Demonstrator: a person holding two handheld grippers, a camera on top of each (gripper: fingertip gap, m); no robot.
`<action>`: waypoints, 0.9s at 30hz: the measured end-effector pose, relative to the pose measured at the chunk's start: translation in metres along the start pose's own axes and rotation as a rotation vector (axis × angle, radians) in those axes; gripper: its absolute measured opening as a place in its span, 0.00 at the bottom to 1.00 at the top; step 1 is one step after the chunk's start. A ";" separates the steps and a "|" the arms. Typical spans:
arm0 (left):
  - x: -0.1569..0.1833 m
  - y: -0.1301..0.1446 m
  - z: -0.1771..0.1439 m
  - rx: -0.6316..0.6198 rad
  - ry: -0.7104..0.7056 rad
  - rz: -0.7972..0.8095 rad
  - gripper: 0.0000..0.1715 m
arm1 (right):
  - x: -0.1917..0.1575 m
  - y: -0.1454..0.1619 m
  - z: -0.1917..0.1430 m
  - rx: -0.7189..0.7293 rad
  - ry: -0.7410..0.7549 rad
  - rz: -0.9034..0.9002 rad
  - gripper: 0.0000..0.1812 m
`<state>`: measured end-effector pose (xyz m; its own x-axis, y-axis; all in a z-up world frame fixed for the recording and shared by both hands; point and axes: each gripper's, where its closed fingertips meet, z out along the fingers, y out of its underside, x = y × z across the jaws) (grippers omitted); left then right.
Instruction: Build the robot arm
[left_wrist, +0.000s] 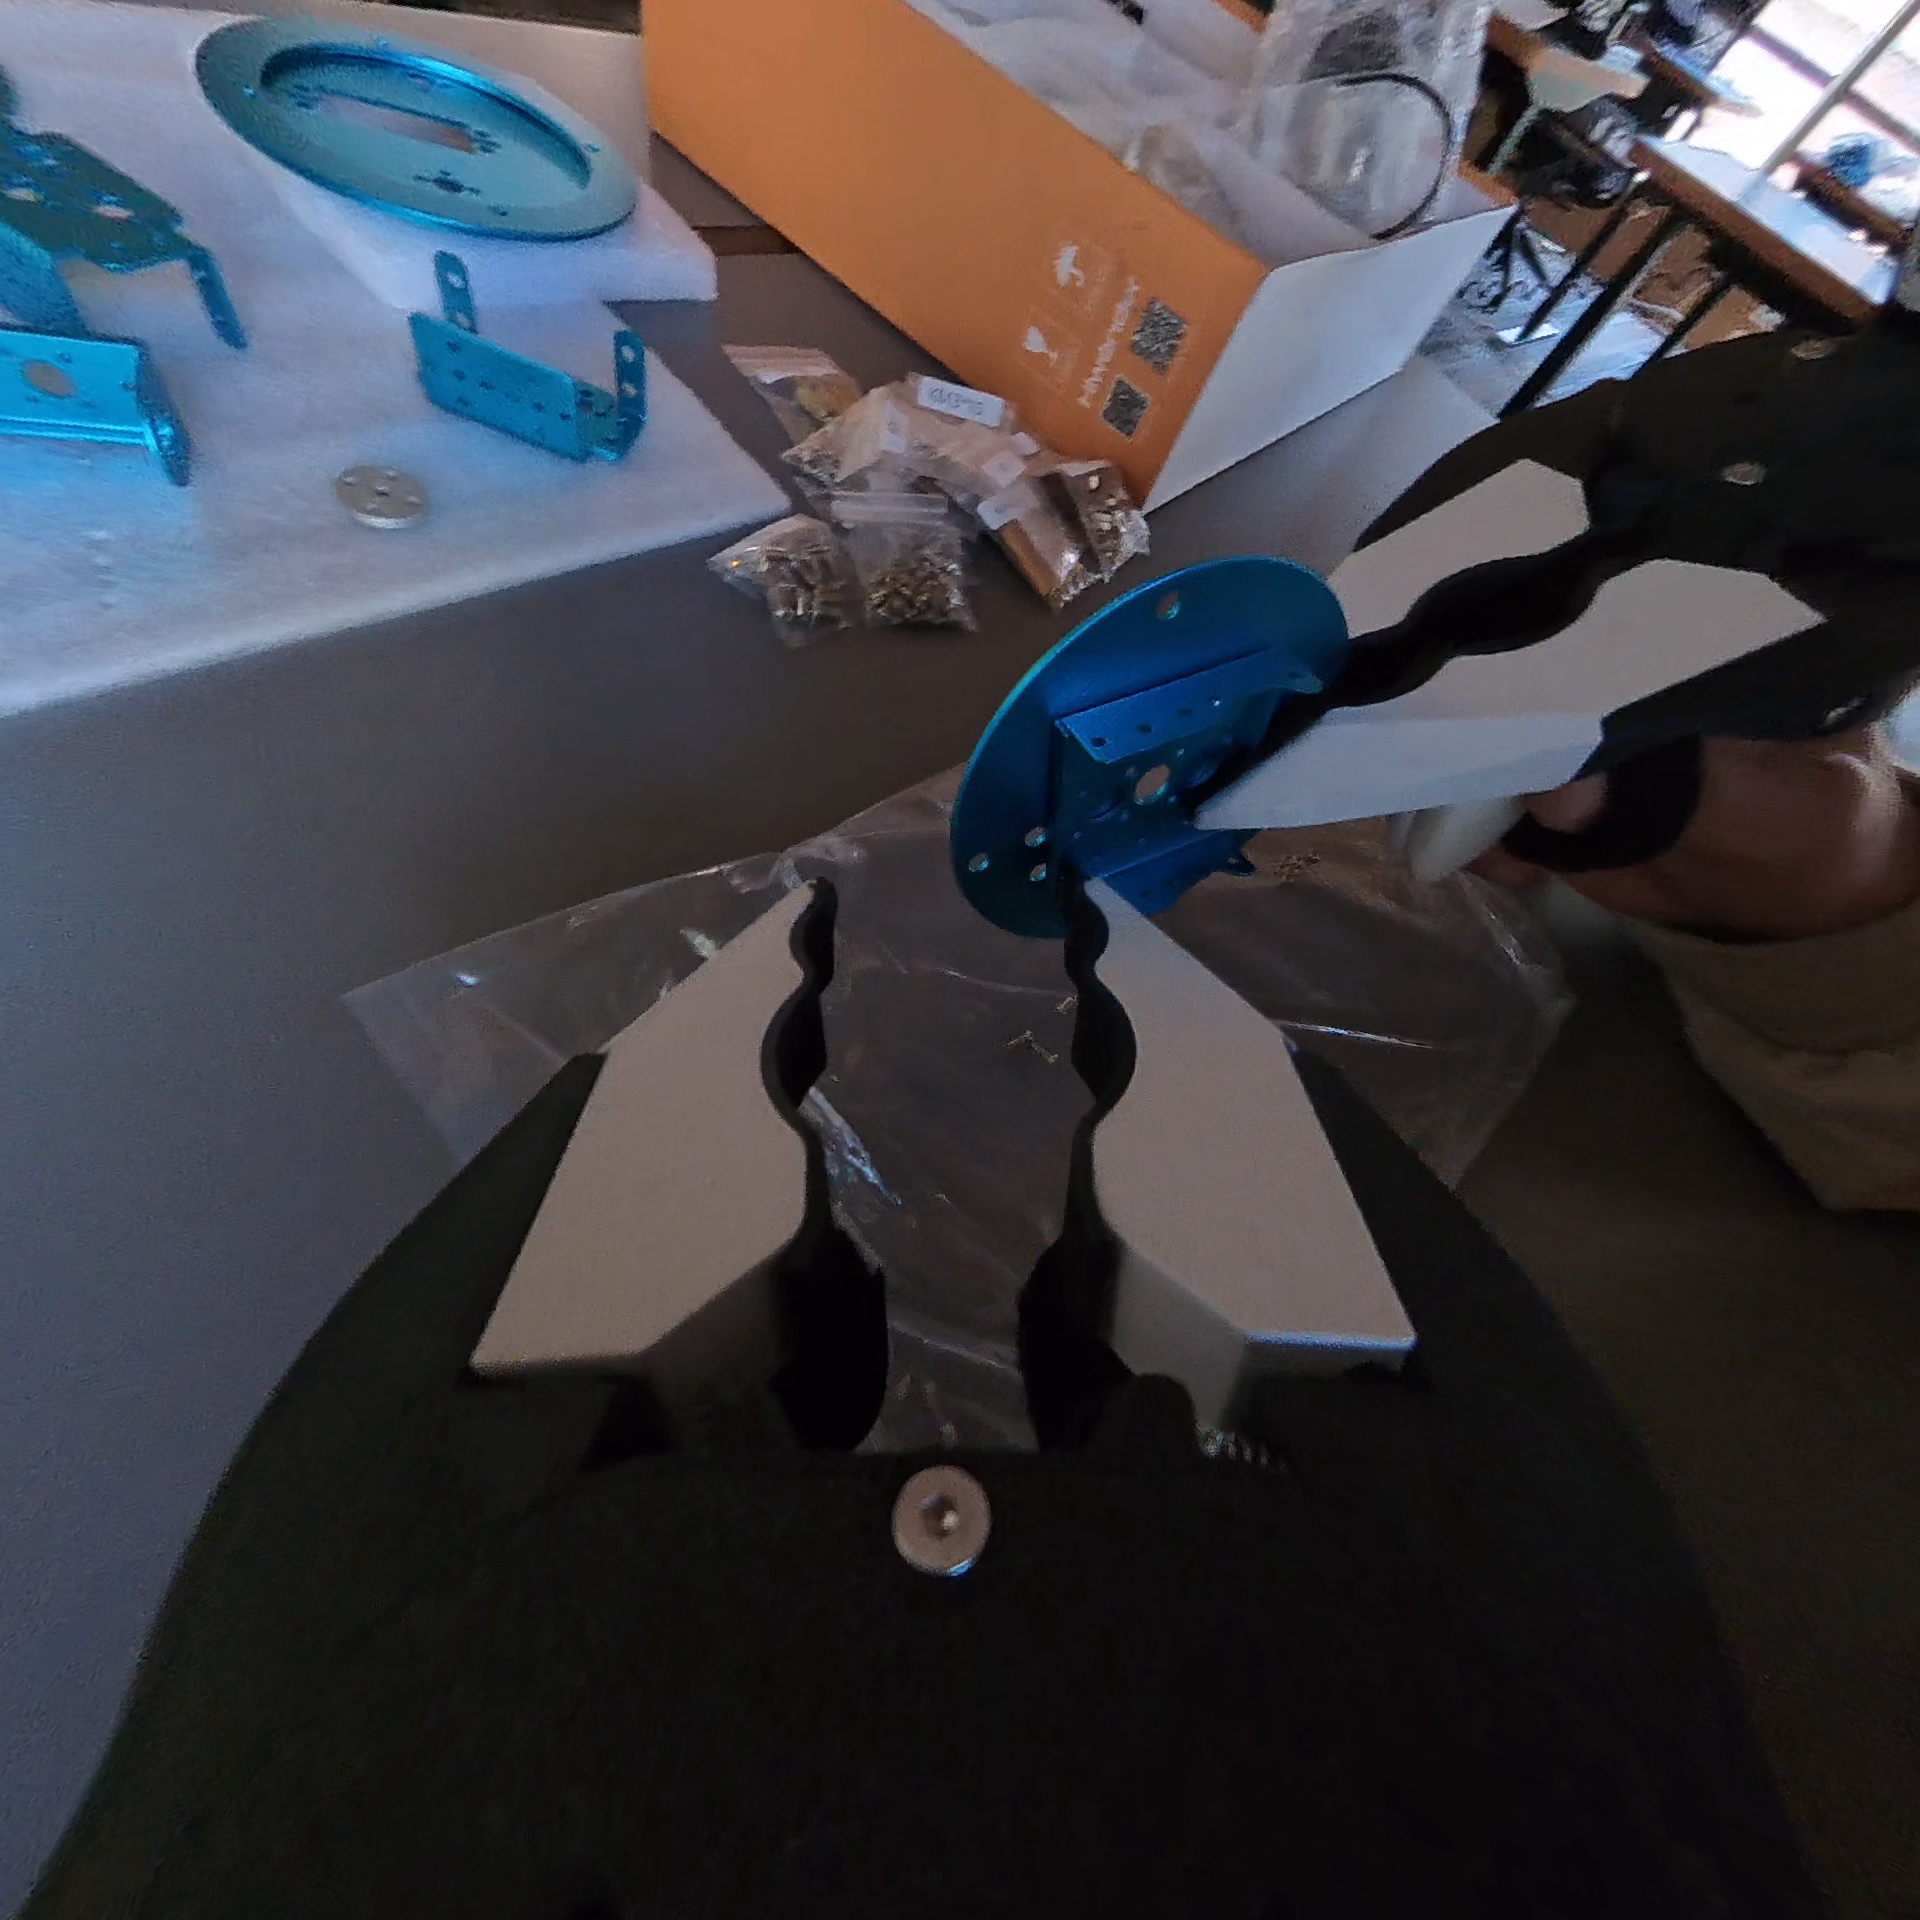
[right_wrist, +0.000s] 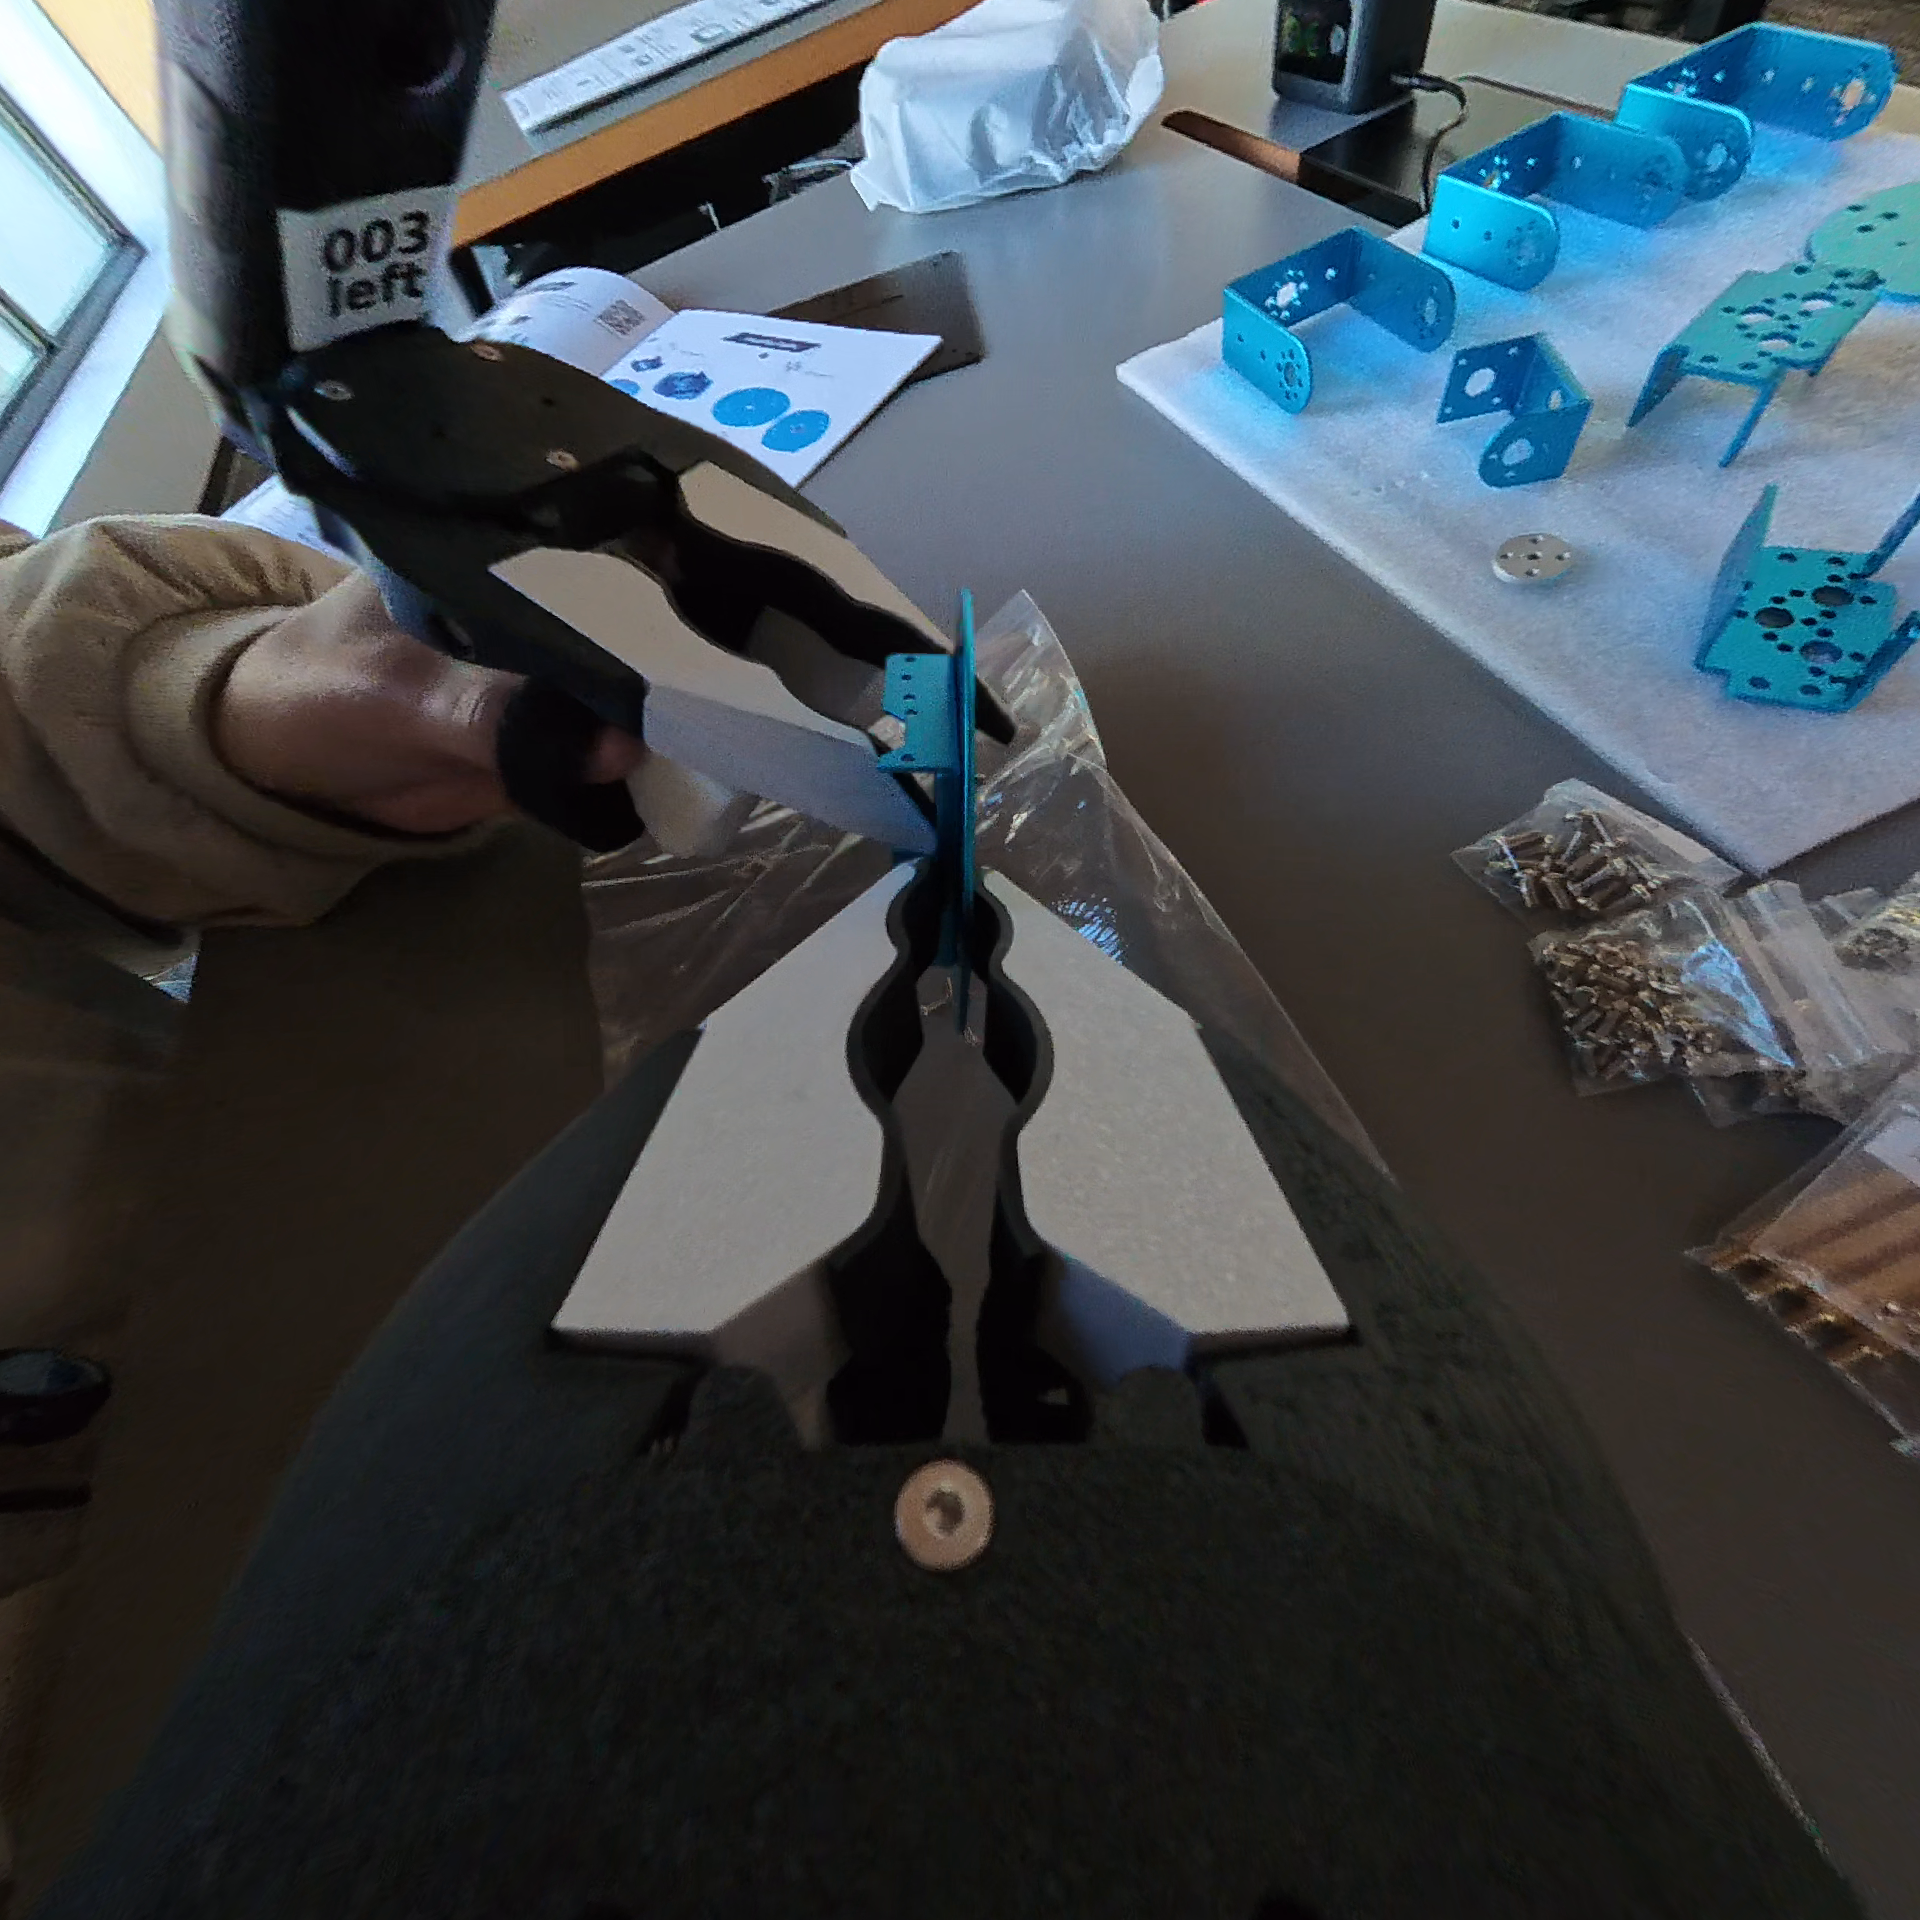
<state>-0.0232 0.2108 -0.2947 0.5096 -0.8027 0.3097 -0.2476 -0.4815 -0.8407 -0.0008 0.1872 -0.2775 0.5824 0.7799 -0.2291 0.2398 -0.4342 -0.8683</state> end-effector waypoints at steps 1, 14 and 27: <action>-0.002 0.001 0.000 -0.003 -0.019 -0.003 0.25 | 0.001 0.001 0.001 -0.006 0.007 0.003 0.02; 0.004 -0.001 -0.004 0.007 0.024 -0.044 0.24 | 0.012 0.003 -0.001 0.001 0.009 0.098 0.02; -0.007 -0.002 -0.008 0.019 -0.046 -0.038 0.22 | 0.015 0.003 -0.002 0.003 0.026 0.096 0.02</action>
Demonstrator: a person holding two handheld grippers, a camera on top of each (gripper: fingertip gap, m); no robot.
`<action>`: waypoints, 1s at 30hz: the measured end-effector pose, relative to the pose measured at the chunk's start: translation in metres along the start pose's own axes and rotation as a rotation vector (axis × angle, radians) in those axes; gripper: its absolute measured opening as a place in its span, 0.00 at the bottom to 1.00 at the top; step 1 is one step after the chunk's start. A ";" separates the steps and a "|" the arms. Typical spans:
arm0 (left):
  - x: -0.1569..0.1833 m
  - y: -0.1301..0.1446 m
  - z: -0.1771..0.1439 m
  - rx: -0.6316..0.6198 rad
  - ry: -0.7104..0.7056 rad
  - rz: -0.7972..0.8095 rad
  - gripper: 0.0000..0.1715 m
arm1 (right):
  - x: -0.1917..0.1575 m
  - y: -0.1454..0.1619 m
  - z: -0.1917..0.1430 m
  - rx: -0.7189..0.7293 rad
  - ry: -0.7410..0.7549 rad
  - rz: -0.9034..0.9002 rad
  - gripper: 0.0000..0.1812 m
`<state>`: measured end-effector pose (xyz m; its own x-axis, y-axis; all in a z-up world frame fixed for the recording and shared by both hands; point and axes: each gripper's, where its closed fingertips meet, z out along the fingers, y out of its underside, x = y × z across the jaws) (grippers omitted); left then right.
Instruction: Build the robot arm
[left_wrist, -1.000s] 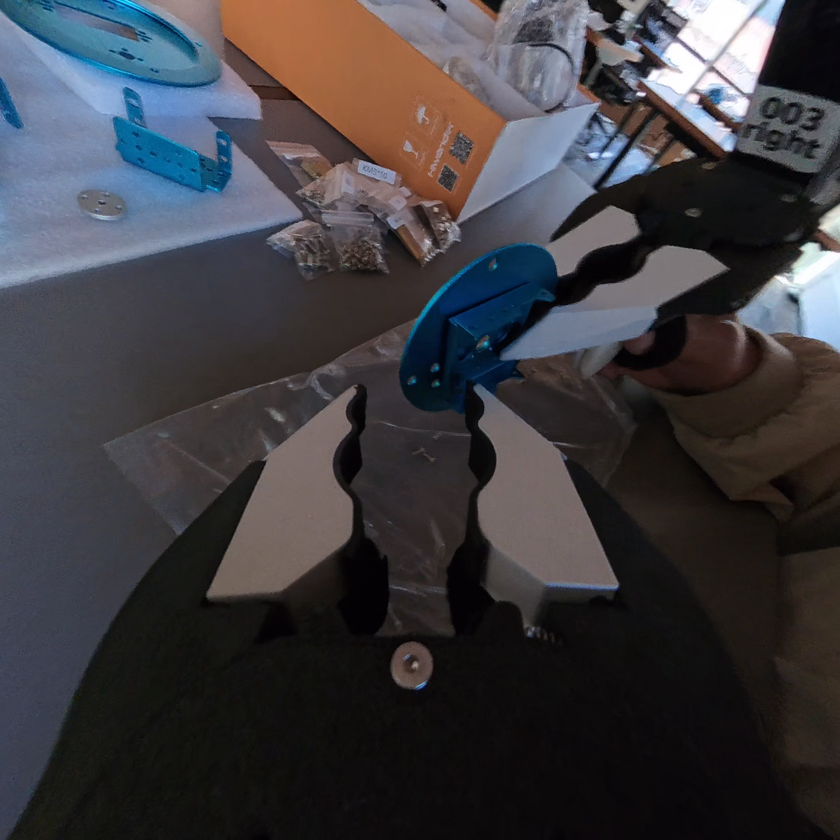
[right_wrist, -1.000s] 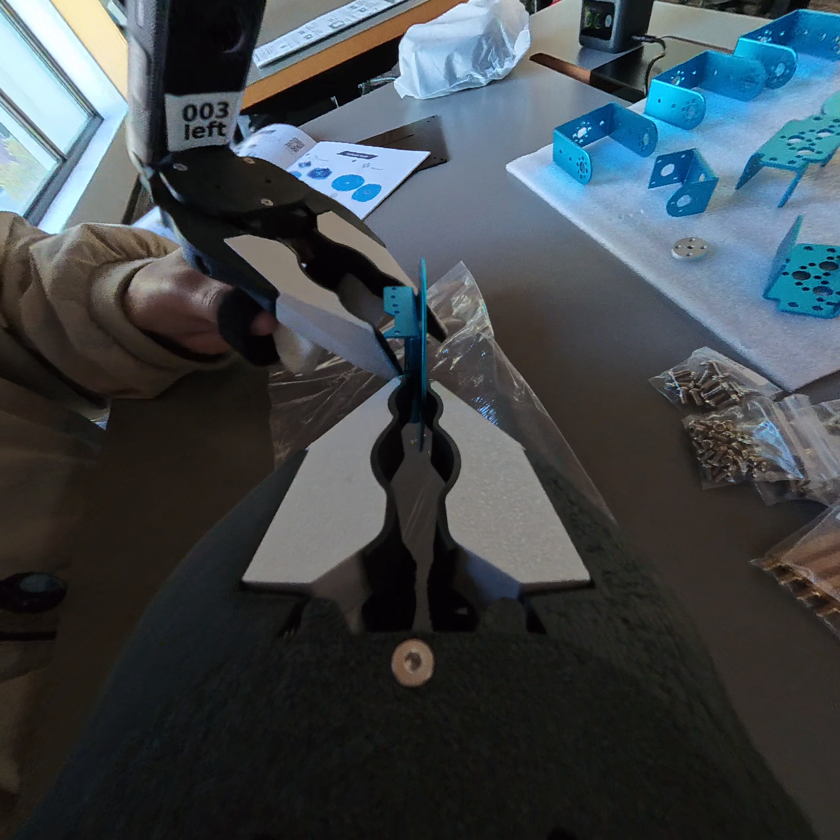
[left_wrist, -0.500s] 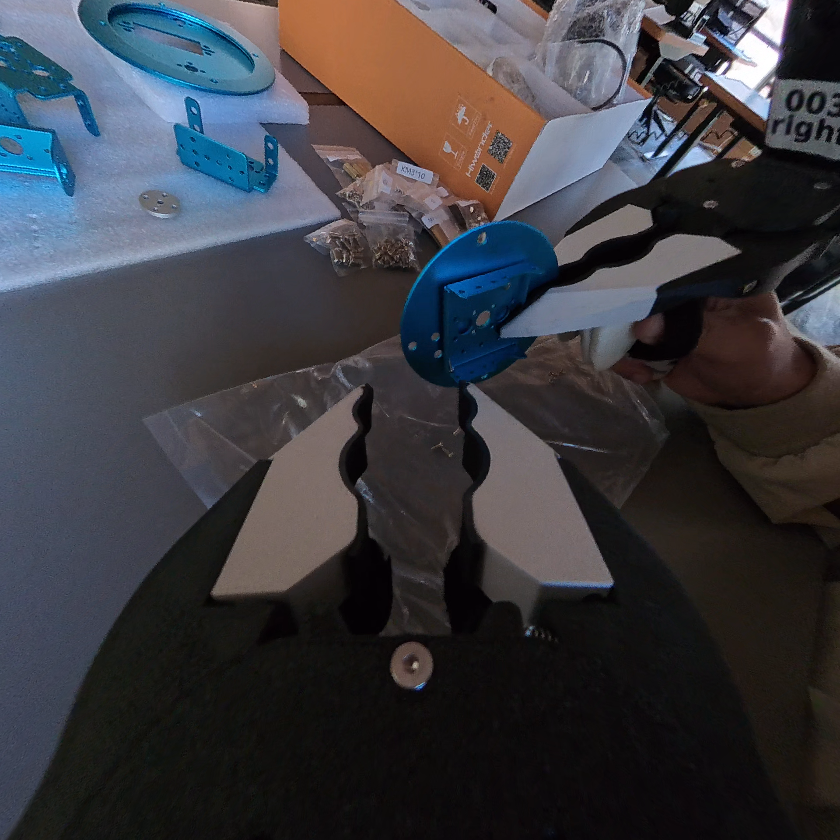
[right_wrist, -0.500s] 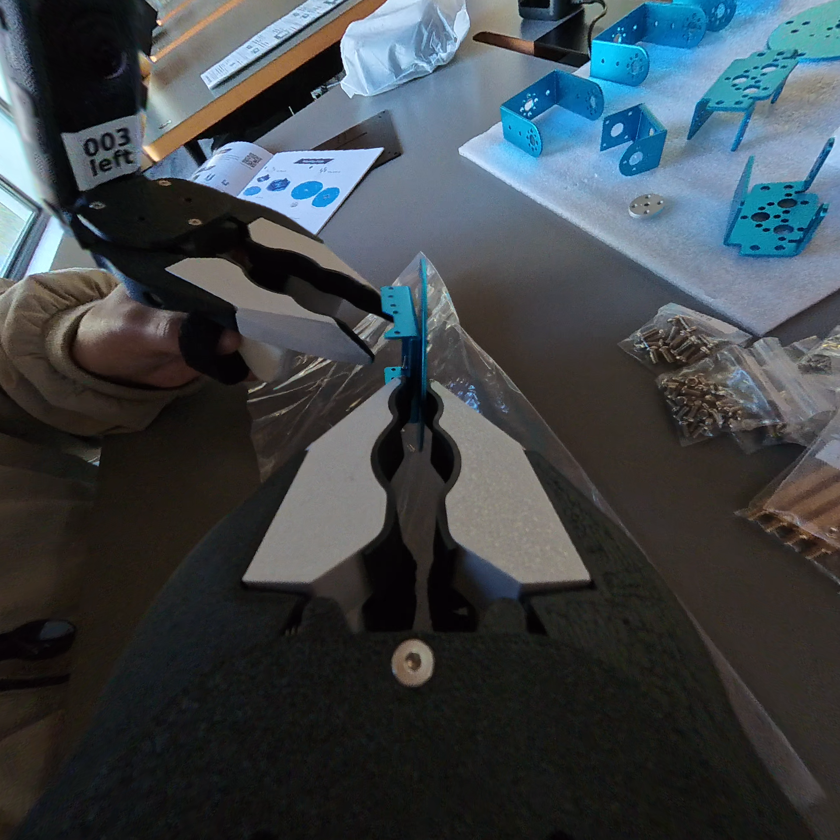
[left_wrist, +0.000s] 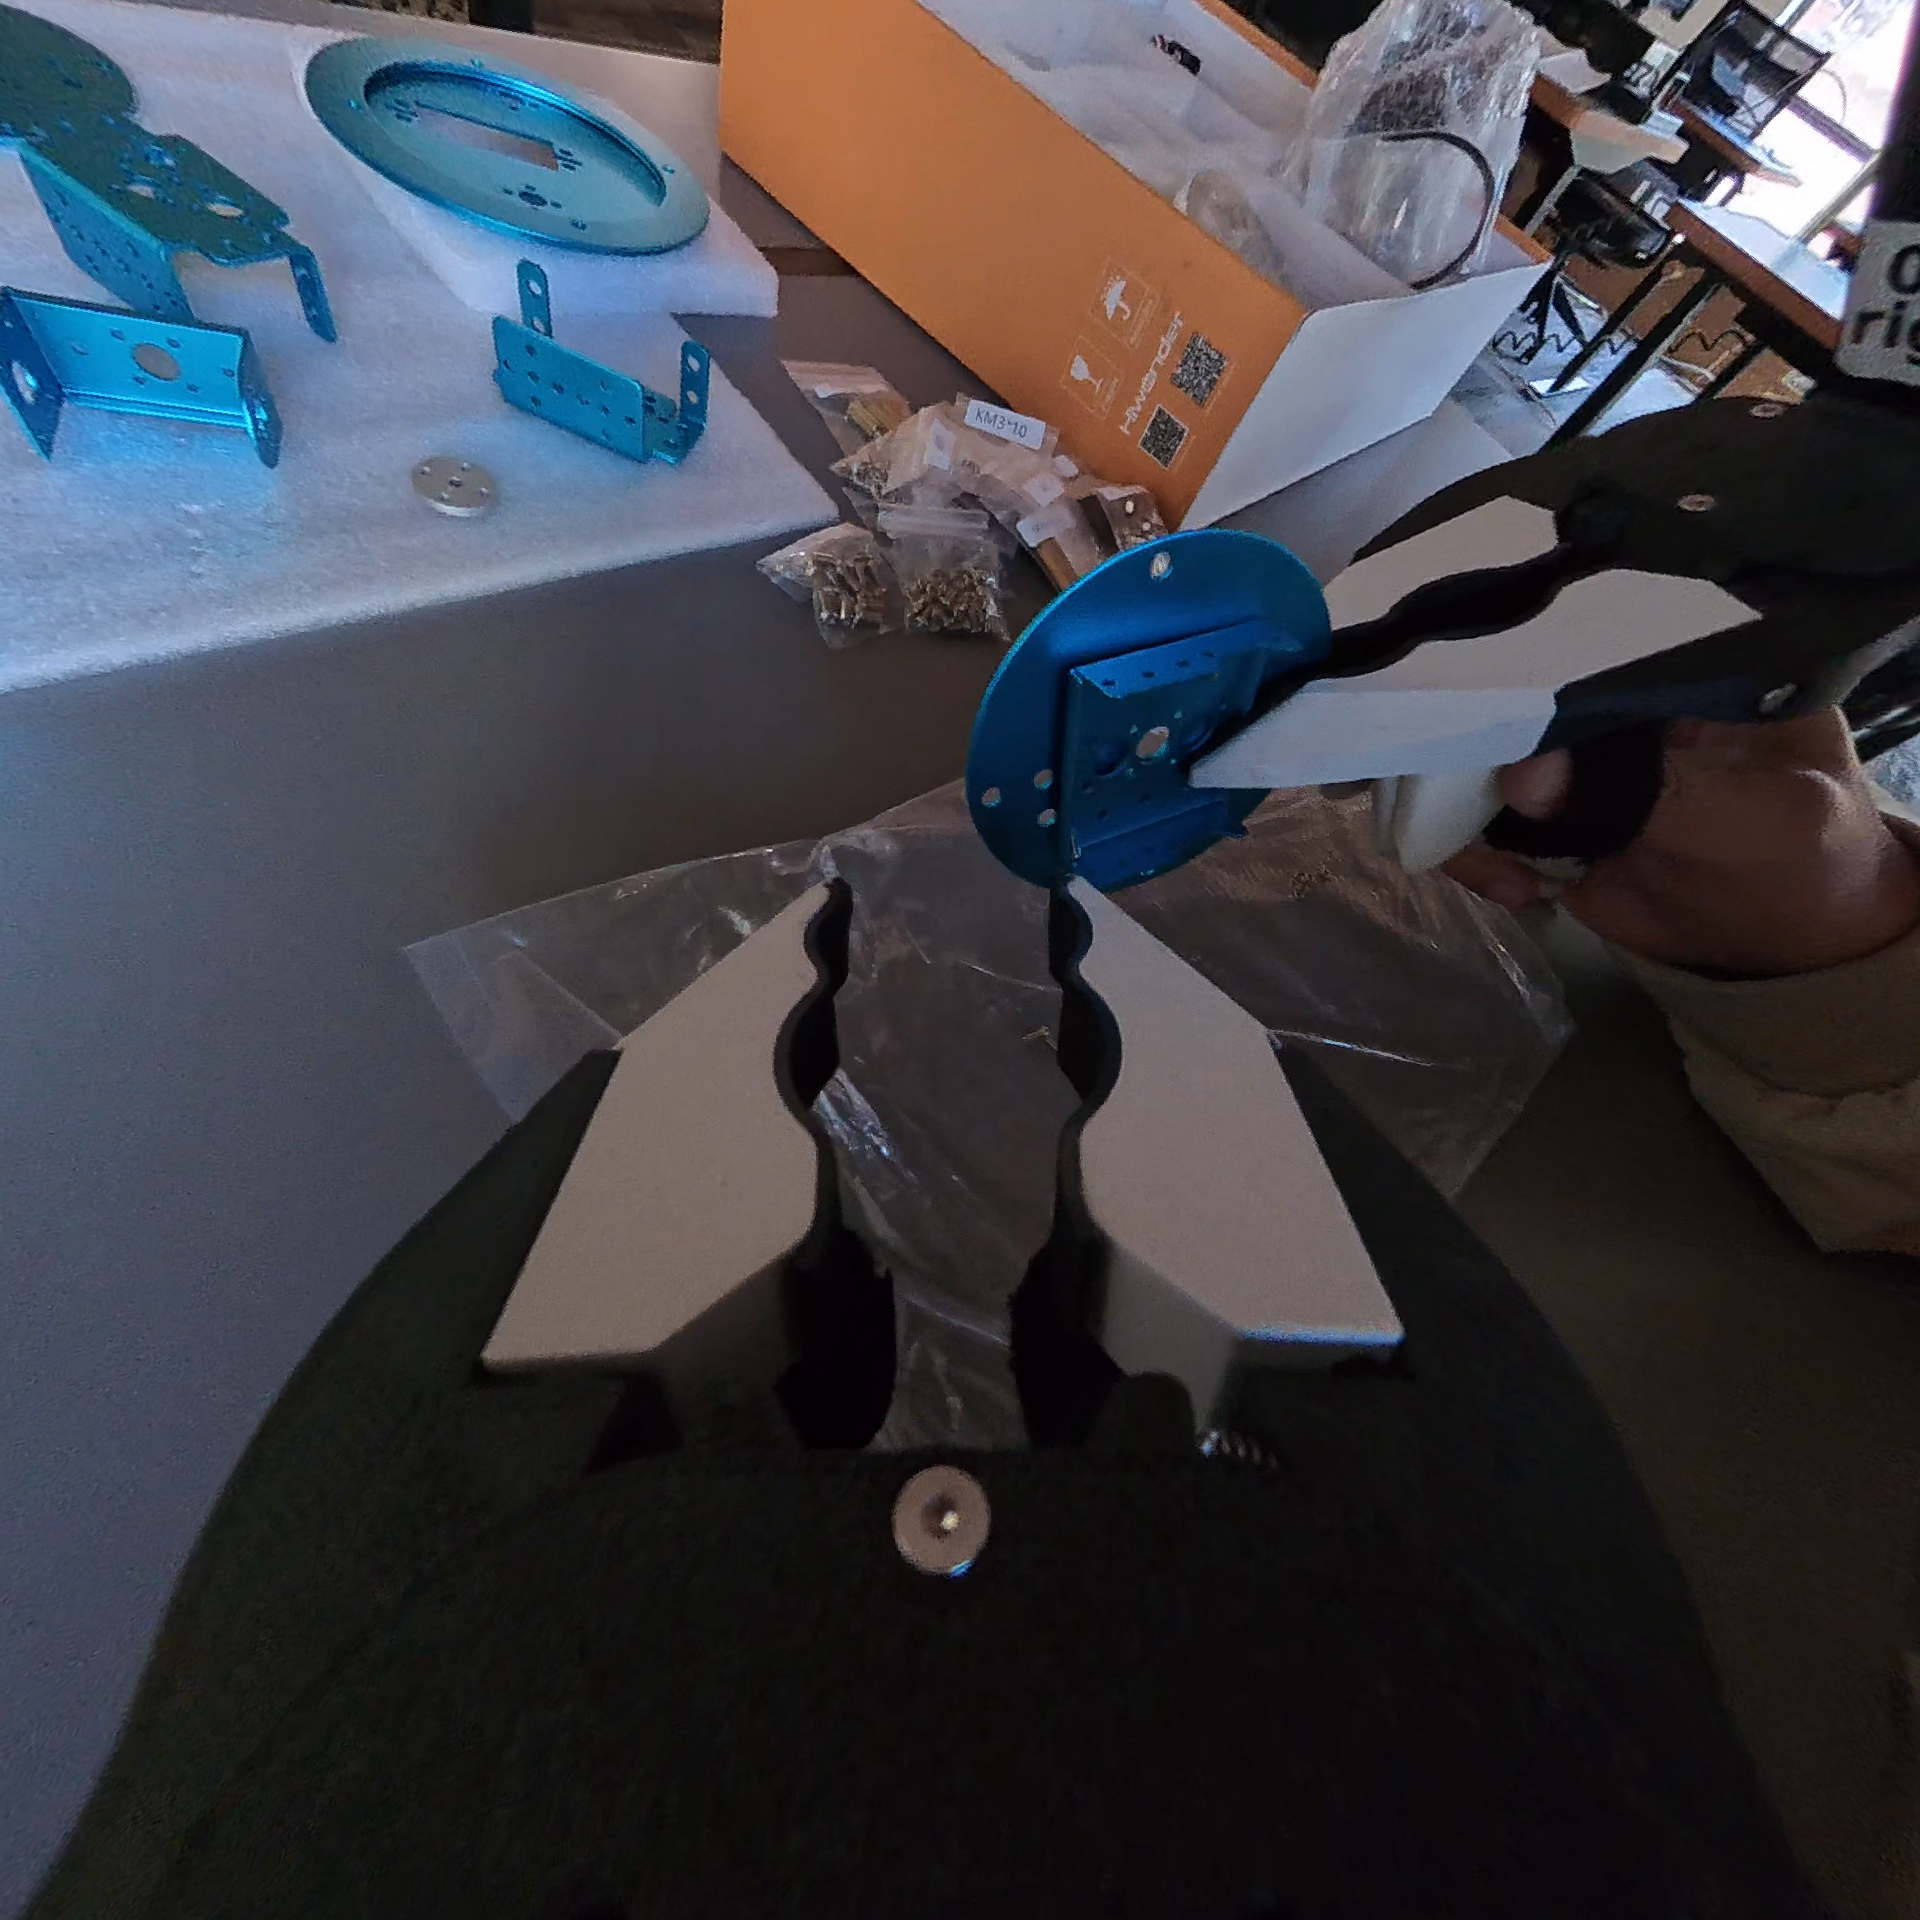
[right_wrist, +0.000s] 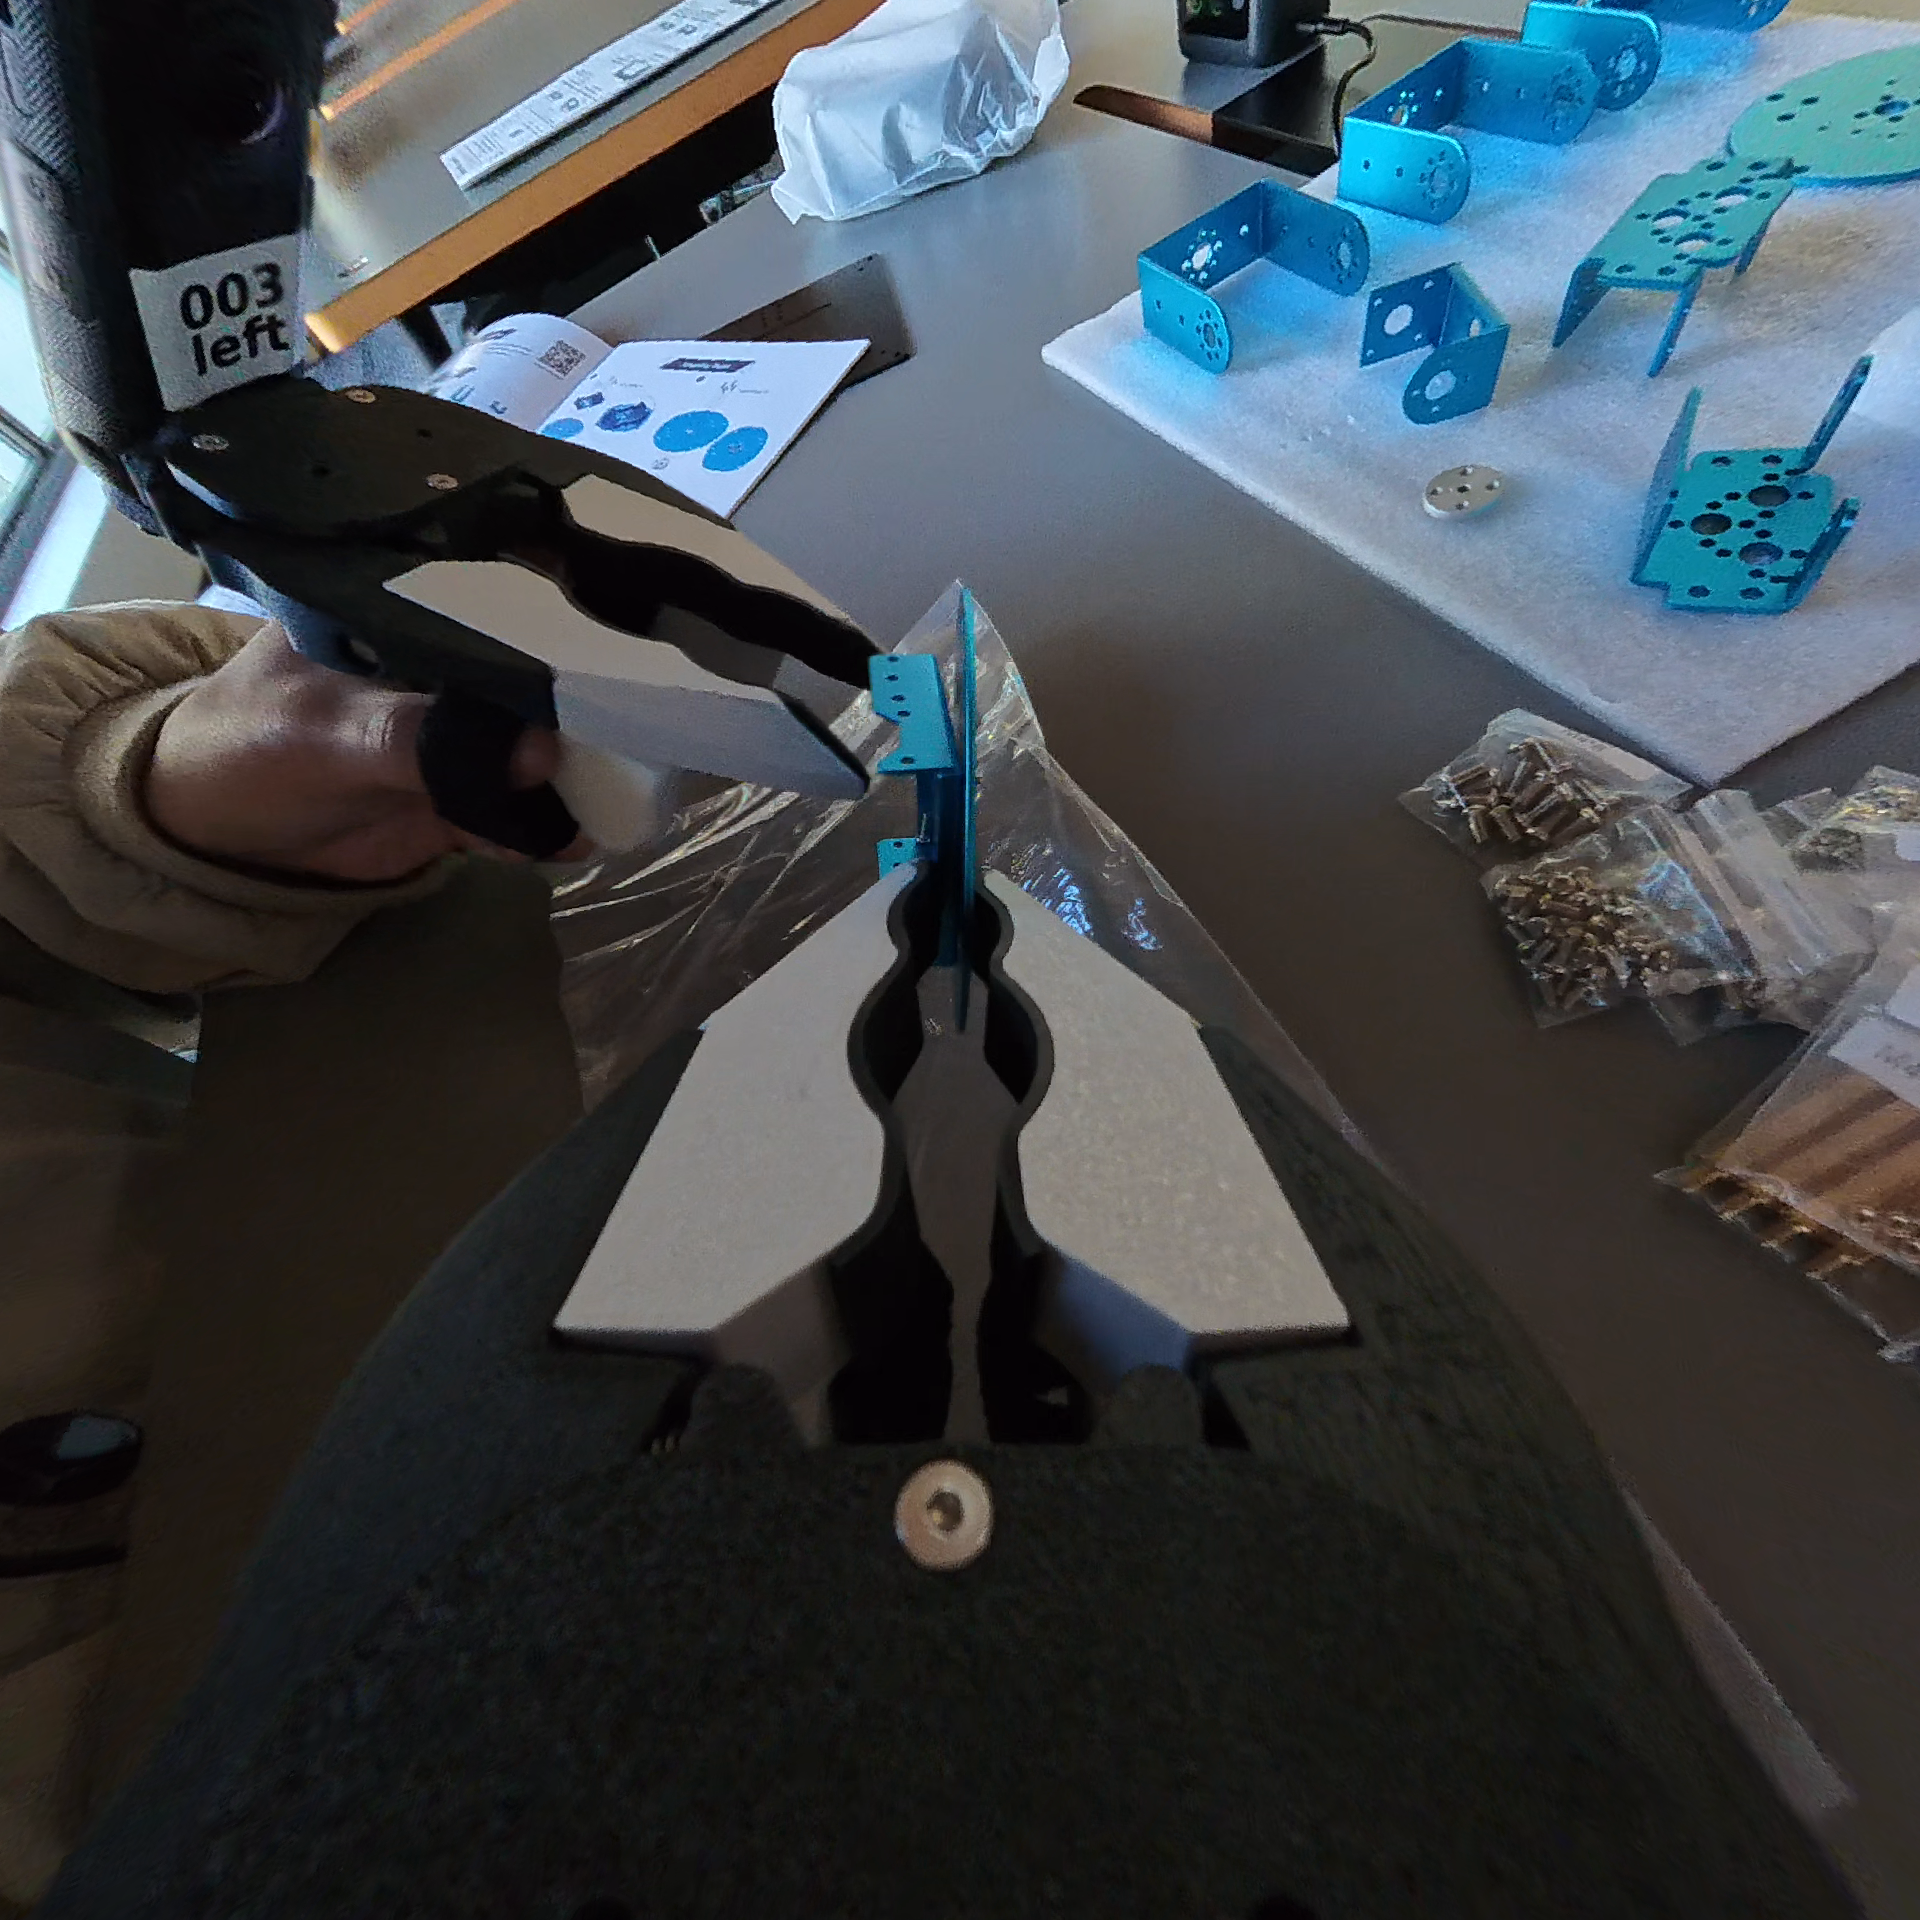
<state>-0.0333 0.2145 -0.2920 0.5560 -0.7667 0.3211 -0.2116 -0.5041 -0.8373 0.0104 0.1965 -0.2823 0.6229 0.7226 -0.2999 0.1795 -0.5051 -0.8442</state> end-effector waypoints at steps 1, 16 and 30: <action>0.002 0.000 0.000 -0.005 0.015 -0.005 0.22 | 0.001 0.000 0.000 0.004 -0.005 0.011 0.02; -0.007 0.005 0.006 -0.035 -0.045 -0.010 0.16 | -0.004 0.001 0.004 -0.014 0.083 -0.037 0.02; 0.026 -0.017 -0.015 0.045 0.423 -0.116 0.20 | -0.020 -0.013 -0.010 0.089 -0.184 0.012 0.02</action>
<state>-0.0270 0.1968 -0.2627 0.1945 -0.8058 0.5594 -0.1267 -0.5861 -0.8002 0.0027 0.1839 -0.2609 0.4732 0.7948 -0.3799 0.0993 -0.4766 -0.8735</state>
